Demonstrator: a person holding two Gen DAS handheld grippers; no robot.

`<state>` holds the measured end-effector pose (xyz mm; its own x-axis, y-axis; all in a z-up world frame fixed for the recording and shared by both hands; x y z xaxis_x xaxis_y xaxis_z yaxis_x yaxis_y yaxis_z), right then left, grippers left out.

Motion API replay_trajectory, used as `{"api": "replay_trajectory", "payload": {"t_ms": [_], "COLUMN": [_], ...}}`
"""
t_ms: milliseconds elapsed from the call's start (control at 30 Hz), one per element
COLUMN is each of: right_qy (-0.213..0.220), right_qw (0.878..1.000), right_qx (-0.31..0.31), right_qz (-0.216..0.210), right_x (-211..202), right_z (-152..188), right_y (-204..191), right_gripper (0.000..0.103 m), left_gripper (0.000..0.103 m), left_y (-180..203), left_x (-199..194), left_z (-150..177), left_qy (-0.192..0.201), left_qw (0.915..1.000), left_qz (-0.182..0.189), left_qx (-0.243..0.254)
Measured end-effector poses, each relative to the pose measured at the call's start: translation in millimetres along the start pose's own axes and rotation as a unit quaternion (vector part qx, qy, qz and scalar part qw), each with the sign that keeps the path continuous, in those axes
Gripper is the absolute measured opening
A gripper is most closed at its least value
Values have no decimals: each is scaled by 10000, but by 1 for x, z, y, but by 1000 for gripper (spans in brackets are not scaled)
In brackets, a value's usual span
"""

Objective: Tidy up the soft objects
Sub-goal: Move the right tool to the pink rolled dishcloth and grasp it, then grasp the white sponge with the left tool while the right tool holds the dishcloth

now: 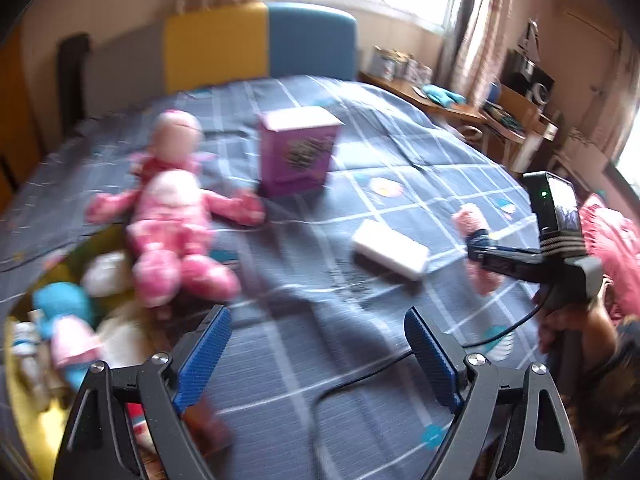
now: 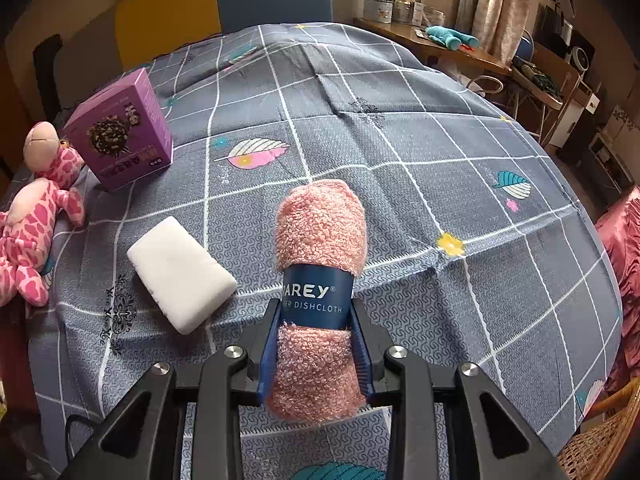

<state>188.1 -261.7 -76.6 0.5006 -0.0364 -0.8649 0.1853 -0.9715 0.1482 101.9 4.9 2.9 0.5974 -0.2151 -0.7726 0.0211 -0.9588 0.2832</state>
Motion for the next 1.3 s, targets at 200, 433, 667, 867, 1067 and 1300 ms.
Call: {"api": "replay_trajectory", "payload": {"t_ms": [200,433,667,867,1067,1300], "right_qy": [-78,-176,-246,-253,-256,-552], "right_qw": [9990,9965,9946,9922,9910,9896], "right_qx": [438,780,945,1089,1133,906], "right_qz": [-79,-248,-348,-554,-667,-971], "right_x": [4,6,8,9,9,19], "right_z": [4,7,9,11,13,16], "right_y": [18,29,35,39,38,23], "right_gripper": [32,32,32,33,33,33], "left_gripper": [81,77,77,78,79,80], "left_y": [43,73,88,92,91,72], "left_x": [63,129,180,202,203,207], "left_z": [-16,-25,-30,-39,-48,-58], "left_qy": [-779,-1439,-1731,-1701,-1724,-1716], "left_qw": [9965,9879,9819,9821,9805,9690], "left_qz": [283,339,142,-55,-196,-512], "left_qx": [-80,-468,-751,-802,-923,-1704]}}
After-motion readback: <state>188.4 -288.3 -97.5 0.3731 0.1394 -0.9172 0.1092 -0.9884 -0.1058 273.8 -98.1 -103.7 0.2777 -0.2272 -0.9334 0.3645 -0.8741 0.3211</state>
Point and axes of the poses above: each gripper's, at about its wrist camera, not at the fingertips, and x roughly the way its jaws point, y to its right, z to its underside, the point moved 2 cm from there along x, roughly the way its jaws point, and after that the axes turned 15 degrees about -x, right-handed, at the moved point
